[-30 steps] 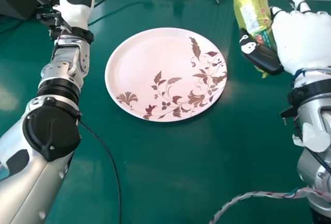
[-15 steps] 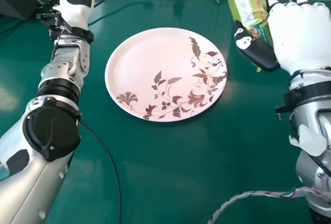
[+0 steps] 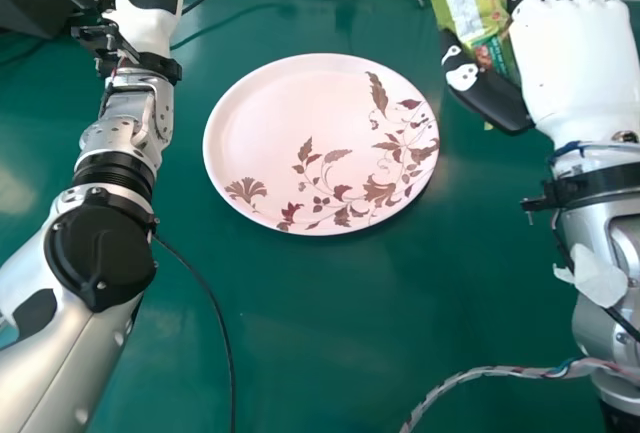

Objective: Pick up biscuit and place it in the plate

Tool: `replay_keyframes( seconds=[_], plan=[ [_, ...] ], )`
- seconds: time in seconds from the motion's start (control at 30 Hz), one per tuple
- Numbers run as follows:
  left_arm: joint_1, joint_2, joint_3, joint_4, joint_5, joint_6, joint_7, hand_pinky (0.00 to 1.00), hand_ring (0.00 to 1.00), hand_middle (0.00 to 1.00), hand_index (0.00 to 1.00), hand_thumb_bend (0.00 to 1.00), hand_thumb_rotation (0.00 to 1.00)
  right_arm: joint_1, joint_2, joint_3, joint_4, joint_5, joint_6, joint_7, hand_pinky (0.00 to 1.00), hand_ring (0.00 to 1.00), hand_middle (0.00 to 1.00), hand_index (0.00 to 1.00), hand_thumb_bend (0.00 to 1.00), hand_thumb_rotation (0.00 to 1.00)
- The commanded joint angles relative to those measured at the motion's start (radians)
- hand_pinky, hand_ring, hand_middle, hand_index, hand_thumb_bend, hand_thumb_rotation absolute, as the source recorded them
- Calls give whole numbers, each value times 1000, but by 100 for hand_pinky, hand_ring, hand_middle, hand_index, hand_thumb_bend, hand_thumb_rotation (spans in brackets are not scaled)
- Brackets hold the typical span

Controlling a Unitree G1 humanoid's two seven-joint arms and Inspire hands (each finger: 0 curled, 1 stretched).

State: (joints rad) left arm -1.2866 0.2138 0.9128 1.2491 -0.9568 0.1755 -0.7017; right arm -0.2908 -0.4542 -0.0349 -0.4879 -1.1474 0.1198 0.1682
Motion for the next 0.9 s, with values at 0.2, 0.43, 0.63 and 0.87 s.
replay_keyframes(
  seconds=[0.2, 0.43, 0.63, 0.87],
  plan=[
    [-9, -4, -8, -8, 4, -6, 1, 71, 73, 84, 100, 95, 39, -33, -33, 19, 32, 44, -35, 1, 13, 42, 47, 50, 49, 0],
    [-7, -3, -9, -6, 5, -6, -15, 72, 74, 85, 100, 94, 44, -76, -53, 50, 76, 72, -66, 8, 14, 42, 47, 50, 49, 0],
    [-5, 0, -9, -4, 4, 1, -23, 71, 73, 84, 100, 96, 45, -116, -52, 82, 121, 90, -80, -1, 13, 42, 47, 50, 49, 0],
    [-5, -2, -6, -6, -1, 8, -31, 71, 73, 85, 100, 97, 42, -163, -46, 122, 172, 117, -91, -8, 13, 42, 47, 50, 49, 0]
  ],
)
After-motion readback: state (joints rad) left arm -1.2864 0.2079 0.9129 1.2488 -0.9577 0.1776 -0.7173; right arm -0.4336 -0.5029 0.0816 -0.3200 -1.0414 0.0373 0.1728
